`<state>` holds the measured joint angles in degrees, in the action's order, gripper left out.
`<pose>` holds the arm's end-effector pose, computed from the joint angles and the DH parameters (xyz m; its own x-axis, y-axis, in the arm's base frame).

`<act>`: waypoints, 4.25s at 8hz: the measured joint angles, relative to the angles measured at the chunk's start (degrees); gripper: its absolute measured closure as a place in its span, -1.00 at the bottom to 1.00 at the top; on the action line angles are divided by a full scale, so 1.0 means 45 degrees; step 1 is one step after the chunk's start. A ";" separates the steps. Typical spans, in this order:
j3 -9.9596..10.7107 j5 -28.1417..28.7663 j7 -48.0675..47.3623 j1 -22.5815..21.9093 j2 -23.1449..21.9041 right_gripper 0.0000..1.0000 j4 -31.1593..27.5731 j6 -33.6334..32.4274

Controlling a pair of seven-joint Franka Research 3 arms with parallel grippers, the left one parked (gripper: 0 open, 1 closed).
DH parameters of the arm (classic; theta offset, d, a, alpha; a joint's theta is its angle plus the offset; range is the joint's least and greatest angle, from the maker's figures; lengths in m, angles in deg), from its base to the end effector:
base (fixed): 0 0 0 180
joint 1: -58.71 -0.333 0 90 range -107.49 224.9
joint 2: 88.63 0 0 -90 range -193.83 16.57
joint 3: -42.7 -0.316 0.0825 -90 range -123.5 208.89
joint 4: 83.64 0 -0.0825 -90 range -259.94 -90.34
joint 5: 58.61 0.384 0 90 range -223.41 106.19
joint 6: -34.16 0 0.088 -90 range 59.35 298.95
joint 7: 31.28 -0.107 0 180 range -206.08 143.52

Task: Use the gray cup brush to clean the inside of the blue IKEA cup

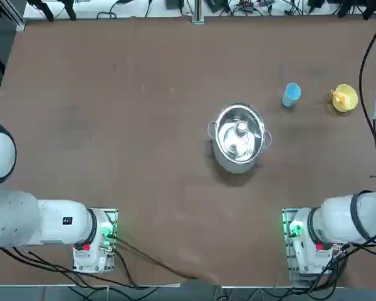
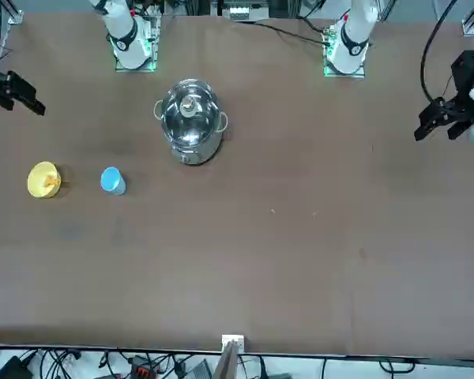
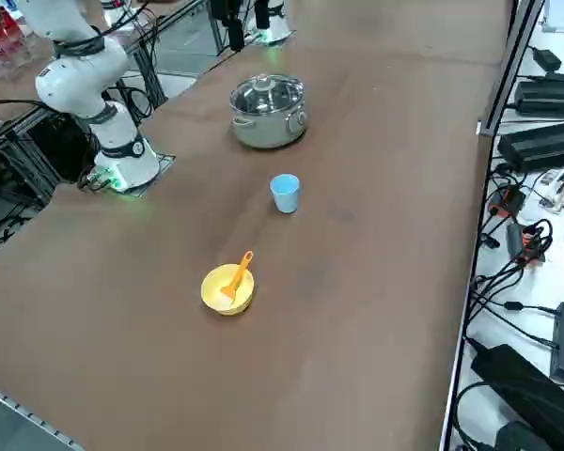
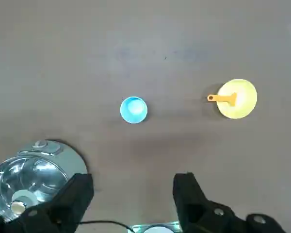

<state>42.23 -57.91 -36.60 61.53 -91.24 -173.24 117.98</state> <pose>0.5287 -0.0202 0.6433 0.9896 -0.1321 -0.0562 -0.1327 -0.9911 -0.0066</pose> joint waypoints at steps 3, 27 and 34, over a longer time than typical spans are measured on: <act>-0.0001 0.0012 0.0006 0.0000 0.0012 -1.00 0.0095 0.0084; 0.0179 -1.1080 -0.9392 -0.0632 0.8091 -0.25 -0.3759 0.5689; 0.0339 -1.1842 -0.9834 -0.0627 0.8471 -0.03 -0.3759 0.5451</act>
<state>43.75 -111.20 -80.85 58.71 -53.12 -190.15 142.52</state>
